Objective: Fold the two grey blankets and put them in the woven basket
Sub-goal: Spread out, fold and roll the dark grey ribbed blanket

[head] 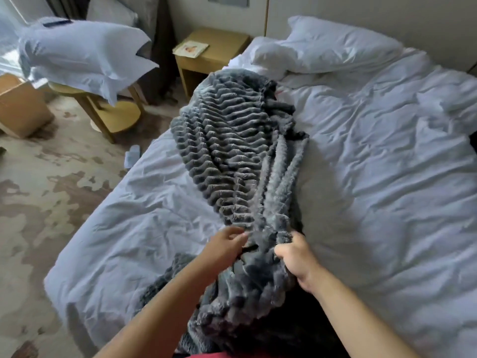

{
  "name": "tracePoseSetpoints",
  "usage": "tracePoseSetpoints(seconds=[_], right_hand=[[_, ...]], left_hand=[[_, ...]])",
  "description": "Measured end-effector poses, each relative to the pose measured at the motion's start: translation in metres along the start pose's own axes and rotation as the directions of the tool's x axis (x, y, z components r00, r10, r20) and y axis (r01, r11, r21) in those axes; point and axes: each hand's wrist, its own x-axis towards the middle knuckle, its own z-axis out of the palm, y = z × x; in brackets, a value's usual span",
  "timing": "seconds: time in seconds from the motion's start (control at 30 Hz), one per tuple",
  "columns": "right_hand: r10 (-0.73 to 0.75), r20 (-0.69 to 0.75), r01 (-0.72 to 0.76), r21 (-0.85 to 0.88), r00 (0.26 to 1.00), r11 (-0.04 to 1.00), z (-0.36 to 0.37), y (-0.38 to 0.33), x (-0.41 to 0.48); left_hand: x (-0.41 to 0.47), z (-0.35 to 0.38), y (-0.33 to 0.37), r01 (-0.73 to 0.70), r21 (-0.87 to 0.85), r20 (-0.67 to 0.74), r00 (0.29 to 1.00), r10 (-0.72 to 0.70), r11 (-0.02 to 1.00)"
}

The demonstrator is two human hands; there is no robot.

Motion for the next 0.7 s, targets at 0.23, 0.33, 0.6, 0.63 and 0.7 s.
tracePoseSetpoints(seconds=[0.23, 0.33, 0.6, 0.63, 0.7], right_hand=[[0.164, 0.449, 0.063, -0.449, 0.878, 0.891, 0.011, -0.019, -0.047], [0.15, 0.261, -0.15, -0.018, 0.954, 0.989, -0.009, -0.02, -0.031], [0.359, -0.051, -0.246, 0.637, 0.932, 0.73, 0.005, -0.063, 0.025], [0.324, -0.011, -0.238, 0.655, 0.946, 0.717, 0.012, -0.071, 0.027], [0.251, -0.011, -0.2, 0.567, 0.968, 0.799, 0.028, -0.083, 0.032]], left_hand=[[0.026, 0.012, 0.056, -0.007, -0.177, 0.095, 0.995, 0.024, 0.984], [0.019, 0.006, 0.056, -0.132, -0.134, 0.13, 0.98, 0.149, 0.982], [-0.025, -0.057, 0.068, -0.065, -0.229, 0.685, 0.698, 0.208, 0.971], [-0.027, -0.069, 0.069, -0.068, -0.189, 0.741, 0.645, 0.188, 0.98], [-0.03, -0.088, 0.067, -0.08, -0.082, 0.804, 0.584, 0.113, 0.993]])
